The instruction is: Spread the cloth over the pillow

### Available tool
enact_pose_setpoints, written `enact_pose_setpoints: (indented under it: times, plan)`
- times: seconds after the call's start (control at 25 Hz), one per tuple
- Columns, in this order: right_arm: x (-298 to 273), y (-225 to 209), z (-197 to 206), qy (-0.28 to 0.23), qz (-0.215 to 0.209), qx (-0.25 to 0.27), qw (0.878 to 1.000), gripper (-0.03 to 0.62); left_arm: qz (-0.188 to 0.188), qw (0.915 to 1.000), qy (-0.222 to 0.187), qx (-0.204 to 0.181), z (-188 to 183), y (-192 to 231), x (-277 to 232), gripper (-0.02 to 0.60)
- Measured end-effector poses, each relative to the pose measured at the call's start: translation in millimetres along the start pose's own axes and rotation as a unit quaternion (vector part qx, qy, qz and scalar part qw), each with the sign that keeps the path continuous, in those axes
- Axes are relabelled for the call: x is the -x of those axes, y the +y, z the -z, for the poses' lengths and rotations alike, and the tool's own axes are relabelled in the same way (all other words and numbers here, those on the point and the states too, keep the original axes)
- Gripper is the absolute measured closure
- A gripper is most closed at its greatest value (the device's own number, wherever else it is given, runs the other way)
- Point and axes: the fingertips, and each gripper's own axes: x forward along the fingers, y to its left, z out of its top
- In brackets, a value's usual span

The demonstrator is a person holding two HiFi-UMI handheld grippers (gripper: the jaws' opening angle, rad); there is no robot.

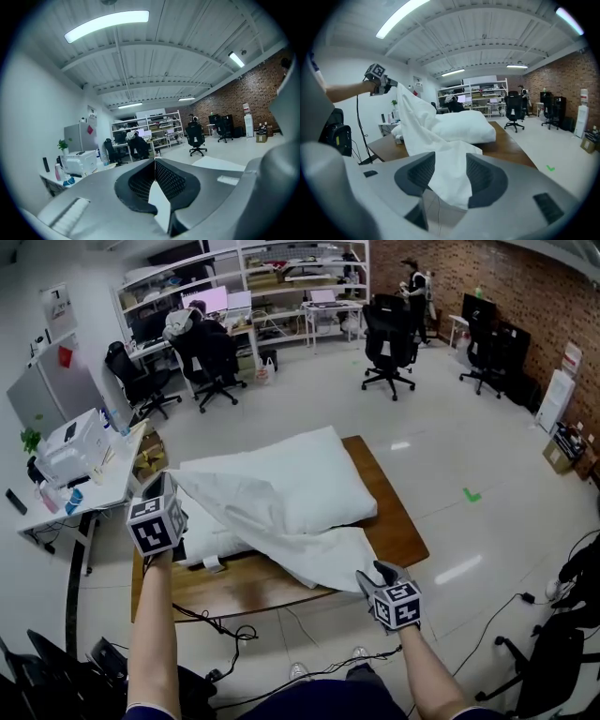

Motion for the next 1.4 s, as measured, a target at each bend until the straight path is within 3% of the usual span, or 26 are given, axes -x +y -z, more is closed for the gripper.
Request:
enact_pose_setpoints:
  times: [0.28, 0.44, 0.64, 0.84, 1.08, 1.2, 1.4]
  plan:
    - [-5, -10, 75, 0.071, 0.037, -0.023, 0.997, 0.375, 0.006, 1.0, 0.006, -0.003, 5, 1, -2, 0.568]
    - [-10, -23, 96, 0.089, 0.062, -0.035, 0.993, 0.375, 0.01, 0.9998, 0.009, -0.013, 7, 3, 0, 0.568]
    - [-23, -39, 100, 0.092, 0.087, -0.036, 0.991, 0.375, 0.012, 0.9994, 0.021, -0.026, 14, 6, 5, 0.568]
    - [-35, -45, 104, 0.11, 0.084, -0.01, 0.99, 0.377, 0.019, 0.999, 0.026, -0.03, 21, 7, 7, 0.568]
    - [-37, -49, 103, 0.125, 0.091, 0.02, 0.988, 0.466, 0.016, 0.999, 0.032, -0.028, 28, 11, 4, 0.568]
    - [-36, -52, 103, 0.14, 0.086, 0.028, 0.986, 0.548, 0.018, 0.999, 0.035, -0.022, 34, 9, 1, 0.568]
    - [-27, -58, 77, 0.12, 0.09, 0.033, 0.988, 0.56, 0.016, 0.9992, 0.036, -0.01, 40, 13, 1, 0.568]
